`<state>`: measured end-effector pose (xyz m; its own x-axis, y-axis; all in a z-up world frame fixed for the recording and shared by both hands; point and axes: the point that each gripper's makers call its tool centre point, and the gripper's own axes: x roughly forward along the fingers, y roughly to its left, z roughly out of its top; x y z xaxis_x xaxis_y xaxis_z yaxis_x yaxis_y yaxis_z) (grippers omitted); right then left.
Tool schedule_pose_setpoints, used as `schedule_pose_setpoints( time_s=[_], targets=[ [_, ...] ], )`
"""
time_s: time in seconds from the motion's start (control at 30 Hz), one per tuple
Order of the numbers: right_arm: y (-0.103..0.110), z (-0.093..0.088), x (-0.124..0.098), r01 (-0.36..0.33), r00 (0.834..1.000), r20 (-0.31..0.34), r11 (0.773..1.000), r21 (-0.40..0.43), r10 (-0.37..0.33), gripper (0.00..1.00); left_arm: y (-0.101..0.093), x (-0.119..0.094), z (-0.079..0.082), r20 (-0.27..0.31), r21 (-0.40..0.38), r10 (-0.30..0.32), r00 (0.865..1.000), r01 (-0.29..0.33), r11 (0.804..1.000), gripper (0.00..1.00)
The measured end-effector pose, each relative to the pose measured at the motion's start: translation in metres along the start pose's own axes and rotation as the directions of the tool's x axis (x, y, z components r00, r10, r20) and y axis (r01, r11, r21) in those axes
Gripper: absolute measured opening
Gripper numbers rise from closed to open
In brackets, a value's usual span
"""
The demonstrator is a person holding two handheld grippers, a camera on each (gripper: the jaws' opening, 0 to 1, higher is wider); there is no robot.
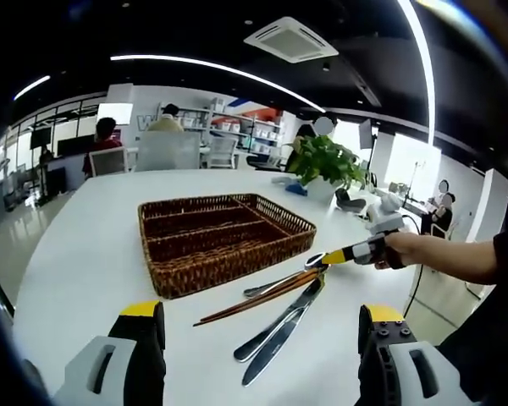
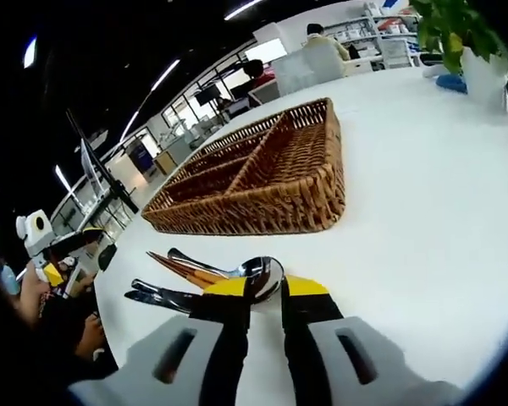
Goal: Arrange the knives, forks, and spoons in their matching storage slots by inserting each utensil handle-first until every utensil is classified and aligned in the correct compartment
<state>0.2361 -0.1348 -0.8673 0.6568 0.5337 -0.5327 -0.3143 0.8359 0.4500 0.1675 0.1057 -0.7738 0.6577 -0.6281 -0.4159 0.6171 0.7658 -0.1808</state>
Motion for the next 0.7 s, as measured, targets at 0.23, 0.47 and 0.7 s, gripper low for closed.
schedule_pose_setpoints(
  time_s=[0.23,0.47,0.7],
  targets=[
    [-0.001,0.001,-0.002,0.004,1.000,0.011,0.999,0.033,-0.004,0.05,-0.002,0.000,-0.002,-0.008,0.005,-0.002,1.000,0.002,1.000,0.99],
    [0.005,0.012,-0.011,-0.017,0.997,0.076,0.998,0.064,0.012,0.03,-0.005,0.002,-0.005,-0.018,0.008,-0.008,1.000,0.008,1.000,0.98],
    [0.018,0.032,-0.020,-0.063,0.988,0.146,0.997,0.038,0.057,0.00,-0.008,0.004,-0.006,-0.025,0.012,-0.019,1.000,0.019,1.000,0.98]
  ],
)
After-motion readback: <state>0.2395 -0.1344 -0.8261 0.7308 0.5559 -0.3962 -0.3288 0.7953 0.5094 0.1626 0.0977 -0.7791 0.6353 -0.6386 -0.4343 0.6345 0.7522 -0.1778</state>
